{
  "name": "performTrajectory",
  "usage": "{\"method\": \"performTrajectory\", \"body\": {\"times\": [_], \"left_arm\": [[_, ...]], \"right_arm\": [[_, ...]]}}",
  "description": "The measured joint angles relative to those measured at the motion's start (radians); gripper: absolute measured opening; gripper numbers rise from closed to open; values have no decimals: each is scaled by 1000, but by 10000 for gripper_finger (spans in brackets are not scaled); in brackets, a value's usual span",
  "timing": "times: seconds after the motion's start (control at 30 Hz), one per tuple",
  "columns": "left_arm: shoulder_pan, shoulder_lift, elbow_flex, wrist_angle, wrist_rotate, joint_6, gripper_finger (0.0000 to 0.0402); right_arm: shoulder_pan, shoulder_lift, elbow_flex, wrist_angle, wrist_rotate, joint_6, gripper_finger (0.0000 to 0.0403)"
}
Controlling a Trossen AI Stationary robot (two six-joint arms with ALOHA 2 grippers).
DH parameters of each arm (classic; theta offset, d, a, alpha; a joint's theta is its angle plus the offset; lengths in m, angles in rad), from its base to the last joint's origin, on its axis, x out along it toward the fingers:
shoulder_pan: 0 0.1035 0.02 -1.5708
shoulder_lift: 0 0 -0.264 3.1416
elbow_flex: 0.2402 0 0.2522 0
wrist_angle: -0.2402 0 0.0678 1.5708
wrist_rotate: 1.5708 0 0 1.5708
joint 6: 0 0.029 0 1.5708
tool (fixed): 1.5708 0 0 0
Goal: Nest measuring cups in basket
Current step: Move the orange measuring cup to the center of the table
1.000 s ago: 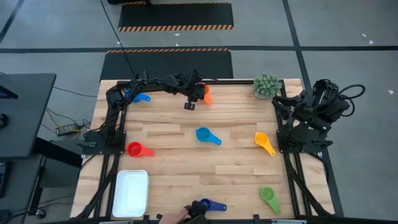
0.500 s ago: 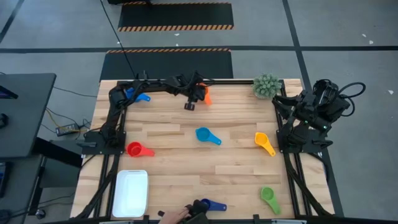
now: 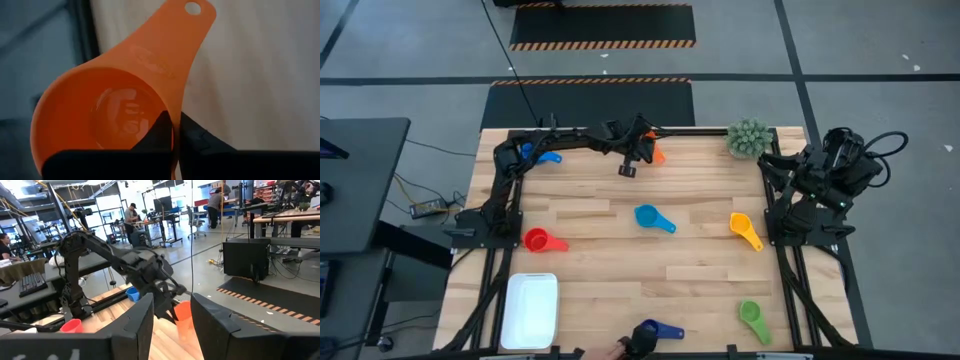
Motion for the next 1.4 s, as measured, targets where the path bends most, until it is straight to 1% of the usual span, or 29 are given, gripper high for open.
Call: {"method": "performTrajectory", "body": {"times": [0.07, 0.1, 0.2, 0.27, 0.37, 0.43, 0.5, 0.6, 0.63, 0.77, 0.8, 0.9, 1.07, 1.13, 1.23, 1.4], "left_arm": [[-8, -7, 75, -104, 13, -45, 8], [-12, -12, 118, -183, 21, -72, 8], [-19, -14, 255, -364, 45, -184, 8], [-19, -14, 346, -496, 76, -285, 8], [-18, -15, 445, -612, 146, -464, 8], [-13, -15, 492, -681, 210, -585, 8], [-10, -18, 511, -729, 250, -676, 8], [-20, -16, 504, -800, 248, -770, 8], [-27, -16, 488, -805, 246, -781, 8], [-60, -13, 375, -727, 243, -800, 8], [-68, -13, 345, -692, 233, -799, 8], [-84, -15, 237, -523, 223, -827, 8], [-86, -15, 98, -356, 178, -845, 8], [-85, -14, 53, -326, 169, -853, 8], [-83, -14, 5, -260, 167, -853, 8], [-86, -14, -16, -248, 142, -853, 8]], "right_arm": [[0, 0, 0, 0, 0, 0, 137], [0, 0, 0, 1, 0, 0, 137], [0, 0, 0, 4, 0, 0, 137], [0, 0, 0, 5, 0, 0, 137], [0, 0, 0, 6, 0, 0, 137], [0, 0, 0, 6, 0, 0, 137], [0, 0, 0, 6, 0, 0, 137], [0, 0, 0, 5, 0, 0, 137], [0, 0, 0, 4, 0, 0, 137], [0, 0, 0, 3, 0, 0, 137], [0, 0, 0, 2, 0, 0, 137], [0, 0, 0, 0, 0, -15, 137], [0, 0, 0, 0, 0, -53, 137], [0, 0, 0, 0, 0, -57, 137], [0, 0, 0, 1, 0, -59, 137], [0, 0, 0, 2, 0, -53, 137]]}}
